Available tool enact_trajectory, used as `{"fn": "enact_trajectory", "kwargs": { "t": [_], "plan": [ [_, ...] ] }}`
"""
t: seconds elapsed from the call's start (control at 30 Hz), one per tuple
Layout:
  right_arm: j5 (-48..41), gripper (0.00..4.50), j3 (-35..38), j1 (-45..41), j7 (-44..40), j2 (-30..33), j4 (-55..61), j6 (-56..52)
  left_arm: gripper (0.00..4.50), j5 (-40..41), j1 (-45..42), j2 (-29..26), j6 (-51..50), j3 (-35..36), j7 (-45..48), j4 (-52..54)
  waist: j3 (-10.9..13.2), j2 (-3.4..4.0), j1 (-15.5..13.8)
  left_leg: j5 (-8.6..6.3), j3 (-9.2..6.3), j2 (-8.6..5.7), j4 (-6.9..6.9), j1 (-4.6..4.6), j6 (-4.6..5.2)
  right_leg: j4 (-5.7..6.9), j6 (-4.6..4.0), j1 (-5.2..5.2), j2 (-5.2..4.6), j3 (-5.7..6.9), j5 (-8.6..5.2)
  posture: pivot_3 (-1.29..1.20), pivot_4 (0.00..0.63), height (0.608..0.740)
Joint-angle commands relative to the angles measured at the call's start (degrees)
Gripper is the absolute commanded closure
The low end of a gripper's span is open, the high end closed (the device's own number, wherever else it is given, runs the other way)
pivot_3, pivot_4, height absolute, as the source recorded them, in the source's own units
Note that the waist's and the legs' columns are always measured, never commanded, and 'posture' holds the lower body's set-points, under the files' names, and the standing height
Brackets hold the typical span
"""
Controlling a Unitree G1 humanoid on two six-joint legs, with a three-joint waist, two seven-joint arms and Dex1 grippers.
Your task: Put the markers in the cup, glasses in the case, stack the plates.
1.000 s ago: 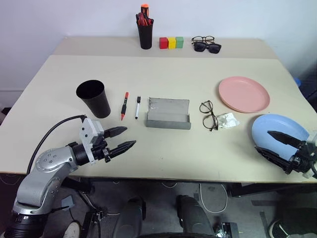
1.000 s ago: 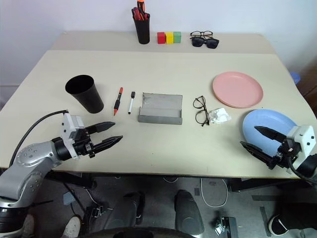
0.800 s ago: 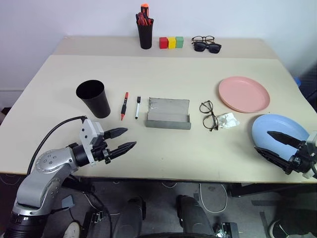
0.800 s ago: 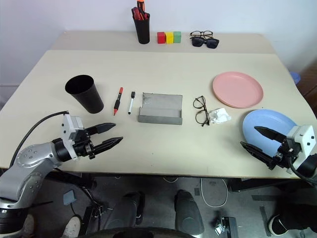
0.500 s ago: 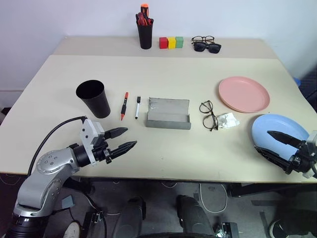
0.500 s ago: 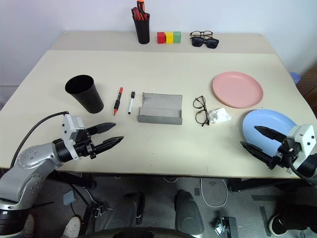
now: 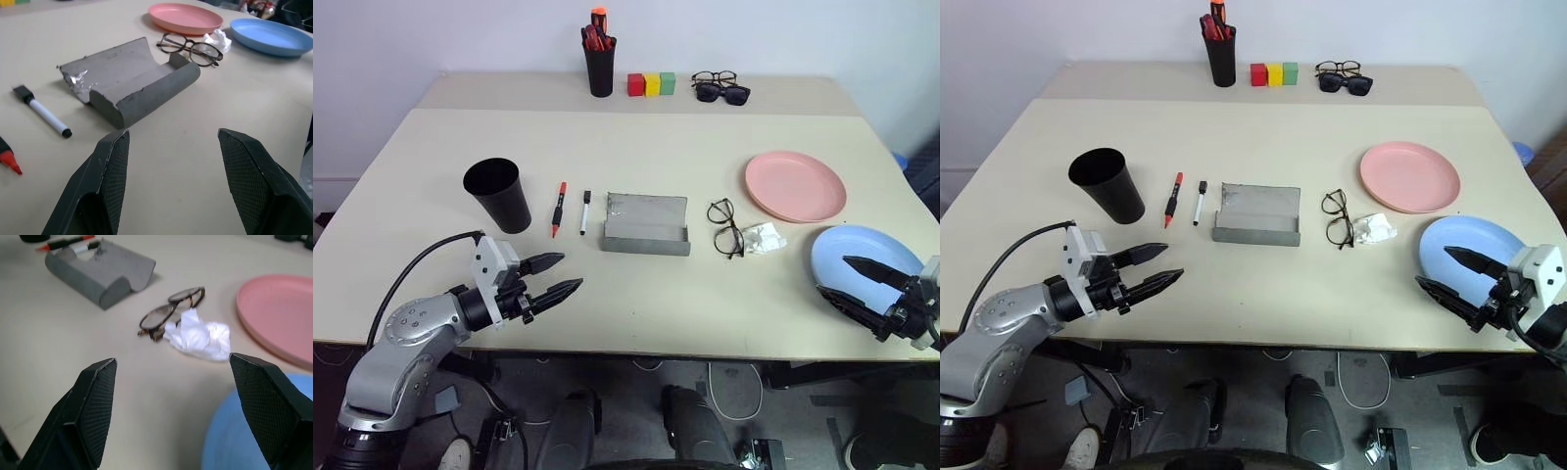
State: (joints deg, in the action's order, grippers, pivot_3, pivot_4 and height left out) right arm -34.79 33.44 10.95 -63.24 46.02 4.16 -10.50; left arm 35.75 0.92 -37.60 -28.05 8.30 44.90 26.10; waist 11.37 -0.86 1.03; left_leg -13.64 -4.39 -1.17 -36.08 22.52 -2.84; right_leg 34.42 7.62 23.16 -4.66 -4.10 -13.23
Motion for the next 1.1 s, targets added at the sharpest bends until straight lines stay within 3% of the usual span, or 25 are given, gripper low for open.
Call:
{"fn": "enact_trajectory", "kwargs": {
  "t": [0.03,0.23,0.5,0.77,1.1],
  "plan": [
    [-2.51,0.76,-0.33,-2.55,-0.78,0.12,3.41,-0.09,1.57,3.81,-3.61,0.57,-6.48,2.39,-6.08,2.84,0.00,-0.01,-0.07,0.00,-0.01,0.00,-0.03,0.00,0.00,0.03,0.02,0.00,0.01,0.01,-0.01,0.00,0.150,0.740],
    [-1.04,0.76,-11.15,-16.28,-8.10,0.48,-1.00,1.85,1.57,9.58,-16.33,11.03,-25.85,2.79,-29.53,2.37,0.02,-0.05,0.12,0.01,-0.04,-0.02,-0.23,-0.11,0.01,0.12,0.22,-0.21,0.03,0.01,0.11,0.00,0.150,0.740],
    [2.34,0.76,-19.47,-29.11,-13.27,-0.94,-10.19,4.87,1.57,11.26,-31.52,19.86,-45.21,2.43,-45.47,-3.46,0.04,-0.08,-0.20,0.03,-0.15,-0.08,-0.17,-0.08,-0.01,0.15,0.25,-0.17,0.06,0.09,0.33,0.00,0.150,0.740],
    [3.93,0.76,-22.64,-35.13,-15.73,-2.43,-15.00,6.80,1.57,1.44,-40.72,28.65,-49.65,7.33,-58.56,-13.76,0.05,-0.09,0.01,0.04,-0.17,-0.10,-0.13,-0.09,-0.03,0.14,0.27,-0.16,0.07,0.09,0.35,0.00,0.150,0.740],
    [4.74,0.76,-22.68,-36.29,-15.96,-3.31,-17.28,8.67,1.57,-7.03,-48.14,32.75,-45.30,10.57,-62.70,-23.43,0.06,-0.11,-0.13,0.06,-0.16,-0.12,-0.12,-0.07,-0.08,0.10,0.32,-0.17,0.06,0.09,0.37,0.00,0.150,0.740]
  ]
}}
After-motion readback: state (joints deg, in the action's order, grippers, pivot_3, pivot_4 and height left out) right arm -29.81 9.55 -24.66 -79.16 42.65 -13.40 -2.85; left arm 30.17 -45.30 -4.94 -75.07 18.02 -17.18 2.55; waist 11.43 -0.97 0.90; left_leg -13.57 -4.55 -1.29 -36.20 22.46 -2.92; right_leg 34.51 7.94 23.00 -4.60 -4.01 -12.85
